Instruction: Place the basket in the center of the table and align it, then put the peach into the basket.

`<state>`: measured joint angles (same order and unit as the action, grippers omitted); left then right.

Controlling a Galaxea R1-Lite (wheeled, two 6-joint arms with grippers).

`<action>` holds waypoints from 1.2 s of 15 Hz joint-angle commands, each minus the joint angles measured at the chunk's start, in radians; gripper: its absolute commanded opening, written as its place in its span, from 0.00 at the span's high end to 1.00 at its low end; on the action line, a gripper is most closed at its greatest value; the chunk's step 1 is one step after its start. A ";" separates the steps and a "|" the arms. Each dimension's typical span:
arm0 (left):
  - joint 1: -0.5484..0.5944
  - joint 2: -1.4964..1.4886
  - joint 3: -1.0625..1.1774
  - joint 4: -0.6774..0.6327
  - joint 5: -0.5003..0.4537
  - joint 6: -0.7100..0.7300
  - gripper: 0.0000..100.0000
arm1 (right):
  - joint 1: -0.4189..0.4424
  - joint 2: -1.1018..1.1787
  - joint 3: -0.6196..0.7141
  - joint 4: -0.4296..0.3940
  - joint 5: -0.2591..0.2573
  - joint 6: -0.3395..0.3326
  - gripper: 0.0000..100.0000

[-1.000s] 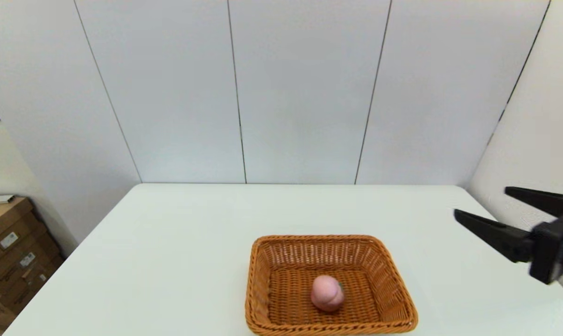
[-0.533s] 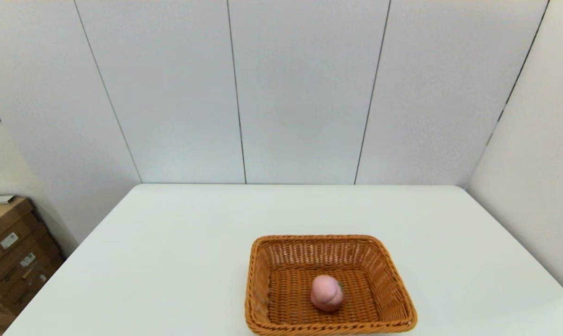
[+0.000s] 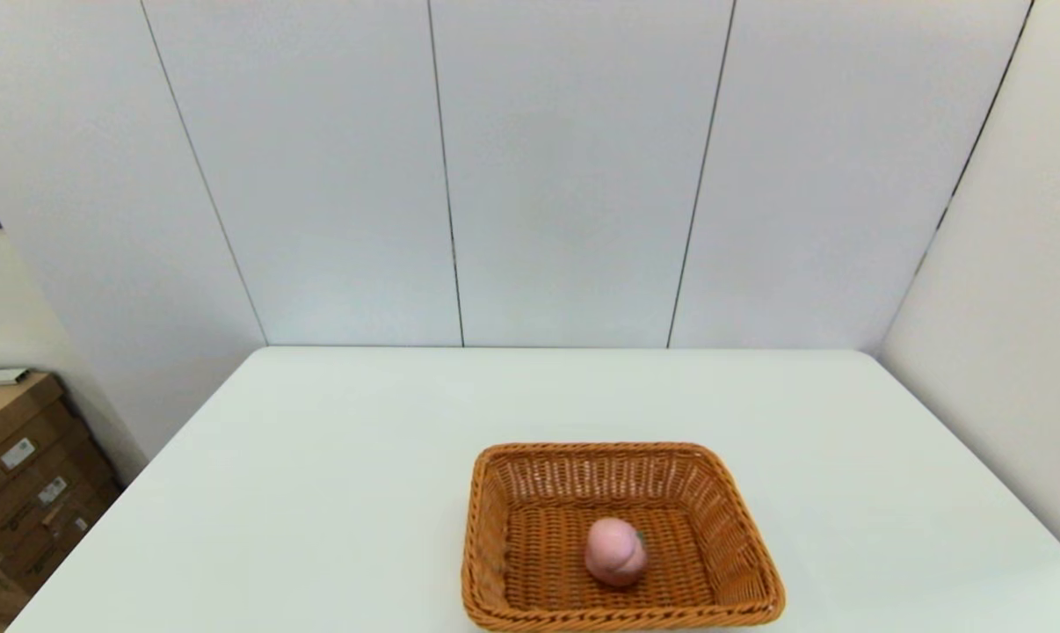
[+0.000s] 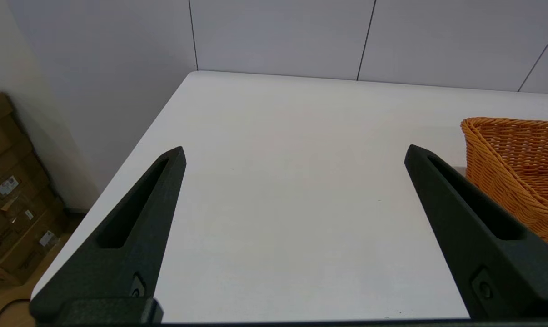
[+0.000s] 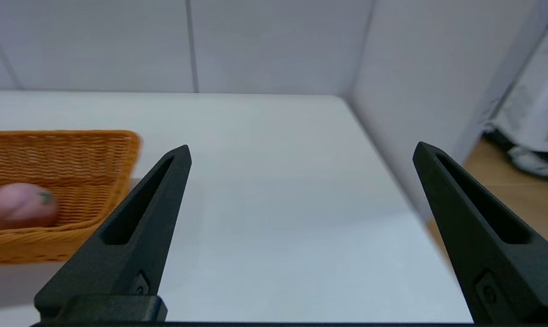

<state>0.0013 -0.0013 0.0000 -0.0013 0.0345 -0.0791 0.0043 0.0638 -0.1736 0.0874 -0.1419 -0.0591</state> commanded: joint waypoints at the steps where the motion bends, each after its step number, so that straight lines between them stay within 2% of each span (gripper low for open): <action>1: 0.000 0.000 0.000 0.000 0.001 -0.001 0.00 | -0.001 -0.065 0.114 -0.028 0.028 0.036 0.00; 3: 0.000 0.000 0.000 0.000 0.001 -0.001 0.00 | 0.000 -0.065 0.141 -0.091 0.110 0.041 0.00; 4: 0.000 0.000 0.000 0.000 0.001 0.001 0.00 | -0.001 -0.065 0.175 -0.084 0.133 0.018 0.00; 6: 0.000 0.000 0.000 0.000 0.001 0.001 0.00 | 0.000 -0.065 0.174 -0.086 0.133 0.004 0.00; 18: 0.000 0.000 0.000 0.000 0.001 -0.001 0.00 | 0.000 -0.065 0.172 -0.089 0.128 0.041 0.00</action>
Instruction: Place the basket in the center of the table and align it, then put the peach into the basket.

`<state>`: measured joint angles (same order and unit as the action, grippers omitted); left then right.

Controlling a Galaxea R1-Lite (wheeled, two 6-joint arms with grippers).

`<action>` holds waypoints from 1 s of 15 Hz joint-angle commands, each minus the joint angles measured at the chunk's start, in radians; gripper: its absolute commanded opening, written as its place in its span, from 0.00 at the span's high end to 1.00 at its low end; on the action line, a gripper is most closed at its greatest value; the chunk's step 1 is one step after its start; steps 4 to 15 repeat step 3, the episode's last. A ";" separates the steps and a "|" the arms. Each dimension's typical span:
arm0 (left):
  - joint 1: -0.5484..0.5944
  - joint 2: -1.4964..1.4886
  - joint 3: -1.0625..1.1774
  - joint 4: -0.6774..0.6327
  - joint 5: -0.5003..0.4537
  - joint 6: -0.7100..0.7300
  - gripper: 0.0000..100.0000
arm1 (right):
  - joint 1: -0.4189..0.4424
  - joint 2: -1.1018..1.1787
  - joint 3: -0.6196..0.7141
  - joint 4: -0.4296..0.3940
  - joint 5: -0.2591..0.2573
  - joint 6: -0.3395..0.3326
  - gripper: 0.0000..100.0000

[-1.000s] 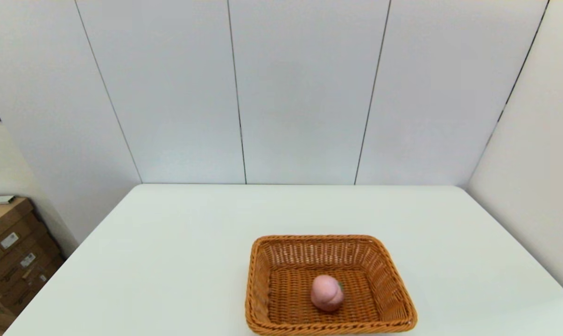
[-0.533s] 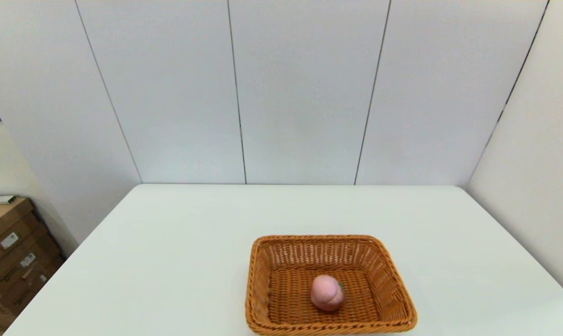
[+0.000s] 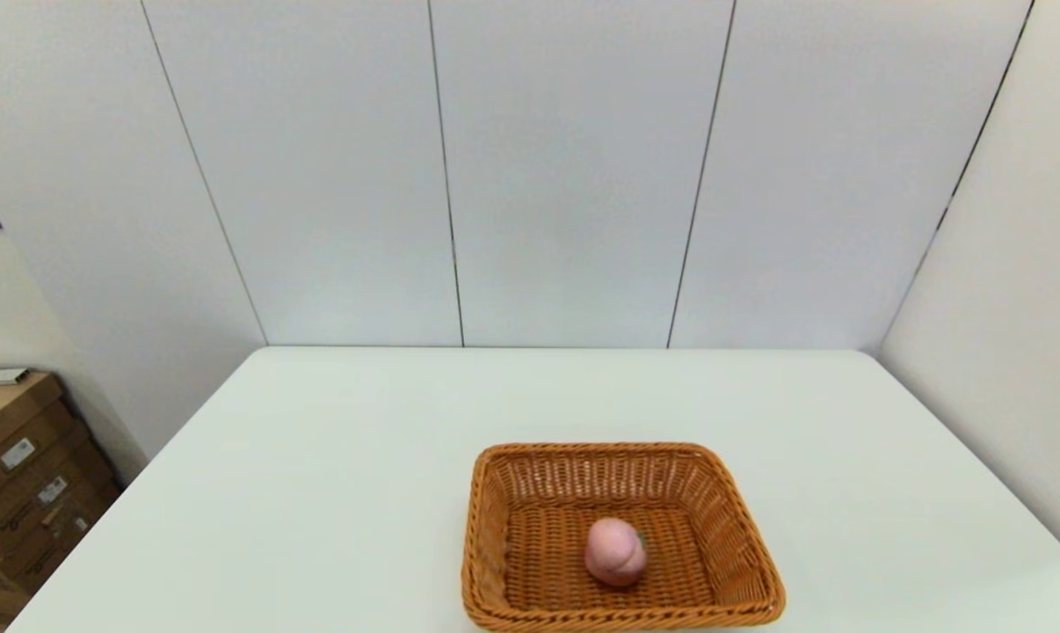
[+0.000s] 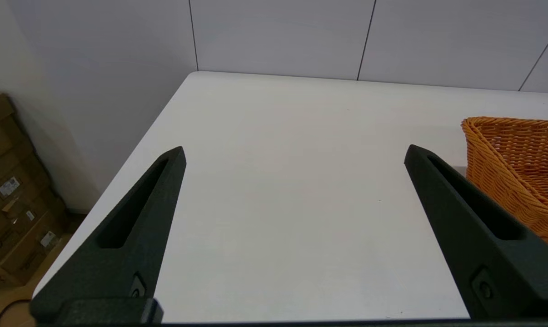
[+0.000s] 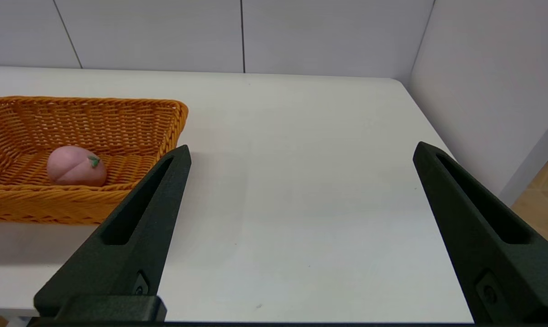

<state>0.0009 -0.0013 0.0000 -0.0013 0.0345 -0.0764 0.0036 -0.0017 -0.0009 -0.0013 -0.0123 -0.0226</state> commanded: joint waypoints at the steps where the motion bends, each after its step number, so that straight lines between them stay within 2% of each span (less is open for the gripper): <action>1: 0.001 0.000 0.000 0.000 0.001 -0.003 0.00 | -0.001 0.000 0.001 -0.002 -0.001 0.009 0.00; 15: 0.001 0.000 0.000 0.000 0.001 -0.003 0.00 | 0.001 0.000 0.001 -0.002 -0.001 0.023 0.00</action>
